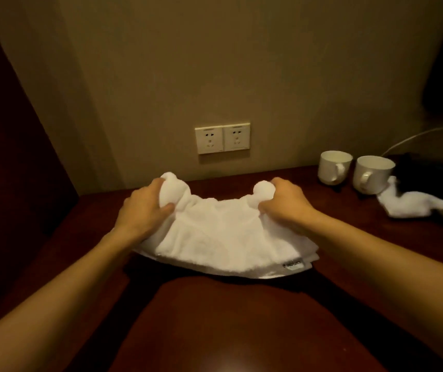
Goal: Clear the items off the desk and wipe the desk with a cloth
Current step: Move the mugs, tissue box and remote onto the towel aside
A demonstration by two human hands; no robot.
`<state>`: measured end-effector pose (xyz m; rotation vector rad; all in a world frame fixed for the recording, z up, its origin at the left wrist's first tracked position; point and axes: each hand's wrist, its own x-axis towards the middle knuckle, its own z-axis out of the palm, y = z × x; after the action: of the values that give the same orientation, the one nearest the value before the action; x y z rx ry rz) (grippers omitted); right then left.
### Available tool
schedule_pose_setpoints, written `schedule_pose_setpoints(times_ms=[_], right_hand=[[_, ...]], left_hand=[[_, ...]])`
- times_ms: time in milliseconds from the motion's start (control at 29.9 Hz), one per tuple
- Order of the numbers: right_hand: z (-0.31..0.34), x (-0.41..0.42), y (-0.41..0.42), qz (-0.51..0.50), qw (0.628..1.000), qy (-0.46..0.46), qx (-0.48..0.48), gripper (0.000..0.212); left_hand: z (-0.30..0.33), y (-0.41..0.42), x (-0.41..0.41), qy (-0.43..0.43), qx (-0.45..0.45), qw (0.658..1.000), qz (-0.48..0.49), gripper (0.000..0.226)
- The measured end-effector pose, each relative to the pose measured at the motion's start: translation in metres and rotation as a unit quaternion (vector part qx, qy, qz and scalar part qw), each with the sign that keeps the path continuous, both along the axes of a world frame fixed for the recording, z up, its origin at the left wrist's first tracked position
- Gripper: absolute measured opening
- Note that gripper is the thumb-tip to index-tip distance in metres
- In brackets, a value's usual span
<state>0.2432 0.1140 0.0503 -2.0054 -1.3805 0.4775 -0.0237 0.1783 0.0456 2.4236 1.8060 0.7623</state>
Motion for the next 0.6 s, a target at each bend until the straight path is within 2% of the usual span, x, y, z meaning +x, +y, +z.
schedule_pose_setpoints(times_ms=[167, 334, 501, 601], right_hand=[[0.041, 0.090, -0.030, -0.068, 0.996, -0.024, 0.051, 0.042], [0.073, 0.204, -0.064, -0.177, 0.981, -0.024, 0.080, 0.044], [0.083, 0.318, -0.104, -0.283, 0.952, -0.033, 0.116, 0.044], [0.075, 0.370, -0.118, -0.310, 0.942, -0.043, 0.123, 0.043]], left_hand=[[0.045, 0.009, 0.115, -0.023, 0.047, 0.994, -0.091, 0.060], [0.081, 0.016, 0.237, -0.068, 0.081, 0.975, -0.196, 0.057], [0.103, 0.020, 0.363, -0.078, 0.063, 0.957, -0.271, 0.058], [0.098, 0.015, 0.435, -0.087, 0.055, 0.938, -0.331, 0.057]])
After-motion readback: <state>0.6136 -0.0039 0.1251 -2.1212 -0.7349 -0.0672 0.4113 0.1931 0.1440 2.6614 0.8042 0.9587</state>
